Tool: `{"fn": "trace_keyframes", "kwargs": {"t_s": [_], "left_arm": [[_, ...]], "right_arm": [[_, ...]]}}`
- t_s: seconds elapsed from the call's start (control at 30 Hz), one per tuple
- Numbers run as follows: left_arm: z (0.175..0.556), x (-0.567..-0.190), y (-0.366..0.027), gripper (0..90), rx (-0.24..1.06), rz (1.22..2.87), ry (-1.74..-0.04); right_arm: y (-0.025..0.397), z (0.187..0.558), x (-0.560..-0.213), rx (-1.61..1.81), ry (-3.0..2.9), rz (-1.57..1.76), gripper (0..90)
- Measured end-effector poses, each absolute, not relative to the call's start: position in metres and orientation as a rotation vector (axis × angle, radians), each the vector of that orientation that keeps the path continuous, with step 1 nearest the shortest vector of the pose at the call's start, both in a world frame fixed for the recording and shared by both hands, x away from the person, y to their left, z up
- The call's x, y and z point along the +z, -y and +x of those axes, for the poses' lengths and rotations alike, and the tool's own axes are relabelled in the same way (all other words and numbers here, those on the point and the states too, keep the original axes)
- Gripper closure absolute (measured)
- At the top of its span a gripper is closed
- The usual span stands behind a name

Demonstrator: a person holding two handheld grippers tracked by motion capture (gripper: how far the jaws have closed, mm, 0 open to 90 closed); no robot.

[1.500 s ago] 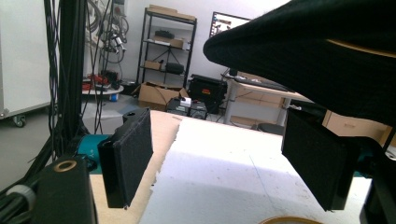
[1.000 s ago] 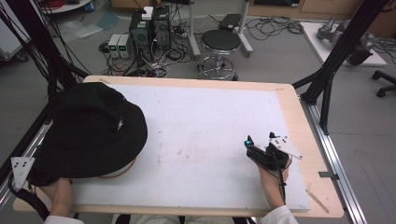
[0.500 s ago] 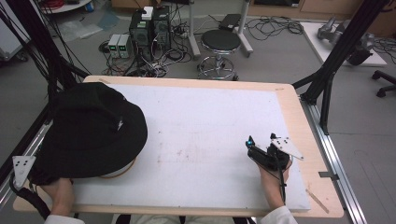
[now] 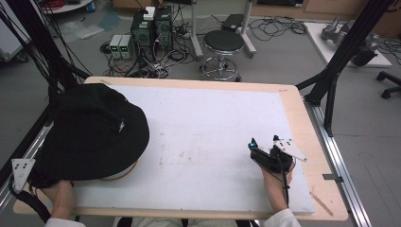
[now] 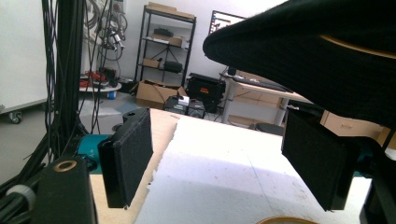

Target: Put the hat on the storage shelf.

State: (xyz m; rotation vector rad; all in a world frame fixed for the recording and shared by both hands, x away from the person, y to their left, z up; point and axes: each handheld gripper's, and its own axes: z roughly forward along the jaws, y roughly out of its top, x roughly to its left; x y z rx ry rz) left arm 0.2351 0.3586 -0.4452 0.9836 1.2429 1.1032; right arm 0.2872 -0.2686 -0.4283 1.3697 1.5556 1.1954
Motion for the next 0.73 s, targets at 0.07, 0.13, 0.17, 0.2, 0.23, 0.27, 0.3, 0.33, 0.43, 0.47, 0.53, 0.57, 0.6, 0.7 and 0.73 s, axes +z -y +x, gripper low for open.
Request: {"fn": "trace_keyframes", "kwargs": {"t_s": [0.07, 0.13, 0.17, 0.2, 0.23, 0.27, 0.3, 0.33, 0.43, 0.47, 0.53, 0.57, 0.6, 0.7, 0.73], "left_arm": [[0.2352, -0.4452, -0.3587, 25.0, 1.100, 0.980, -1.245], [0.2351, -0.4453, -0.3590, 25.0, 1.100, 0.980, -1.248], [0.2351, -0.4453, -0.3590, 25.0, 1.100, 0.980, -1.248], [0.2352, -0.4453, -0.3593, 25.0, 1.098, 0.977, -1.248], [0.2352, -0.4453, -0.3593, 25.0, 1.098, 0.977, -1.248], [0.2352, -0.4455, -0.3595, 25.0, 1.096, 0.976, -1.251], [0.2352, -0.4455, -0.3595, 25.0, 1.096, 0.976, -1.251], [0.2351, -0.4455, -0.3598, 25.0, 1.098, 0.977, -1.251], [0.2351, -0.4455, -0.3598, 25.0, 1.099, 0.977, -1.251], [0.2350, -0.4455, -0.3597, 25.0, 1.099, 0.976, -1.250], [0.2349, -0.4455, -0.3595, 25.0, 1.098, 0.975, -1.250], [0.2349, -0.4455, -0.3595, 25.0, 1.098, 0.975, -1.250], [0.2345, -0.4454, -0.3598, 25.0, 1.099, 0.975, -1.251], [0.2344, -0.4454, -0.3603, 25.1, 1.100, 0.969, -1.250], [0.2343, -0.4455, -0.3605, 25.1, 1.100, 0.970, -1.251]], "right_arm": [[0.2689, 0.2873, -0.4284, 1.195, -1.559, 1.370, 15.4], [0.2687, 0.2873, -0.4286, 1.198, -1.563, 1.377, 15.4], [0.2686, 0.2873, -0.4287, 1.202, -1.563, 1.383, 15.4], [0.2695, 0.2878, -0.4290, 1.199, -1.563, 1.375, 15.4], [0.2695, 0.2878, -0.4290, 1.199, -1.563, 1.375, 15.4], [0.2698, 0.2881, -0.4292, 1.202, -1.563, 1.382, 15.4], [0.2698, 0.2879, -0.4291, 1.202, -1.564, 1.389, 15.4], [0.2701, 0.2878, -0.4291, 1.201, -1.565, 1.390, 15.4], [0.2706, 0.2879, -0.4292, 1.200, -1.565, 1.388, 15.4], [0.2704, 0.2876, -0.4291, 1.200, -1.565, 1.389, 15.4], [0.2704, 0.2876, -0.4291, 1.201, -1.566, 1.386, 15.4], [0.2704, 0.2876, -0.4291, 1.201, -1.566, 1.386, 15.4], [0.2703, 0.2877, -0.4291, 1.201, -1.566, 1.385, 15.4], [0.2701, 0.2878, -0.4292, 1.203, -1.565, 1.389, 15.4], [0.2701, 0.2878, -0.4292, 1.203, -1.565, 1.389, 15.4]]}}
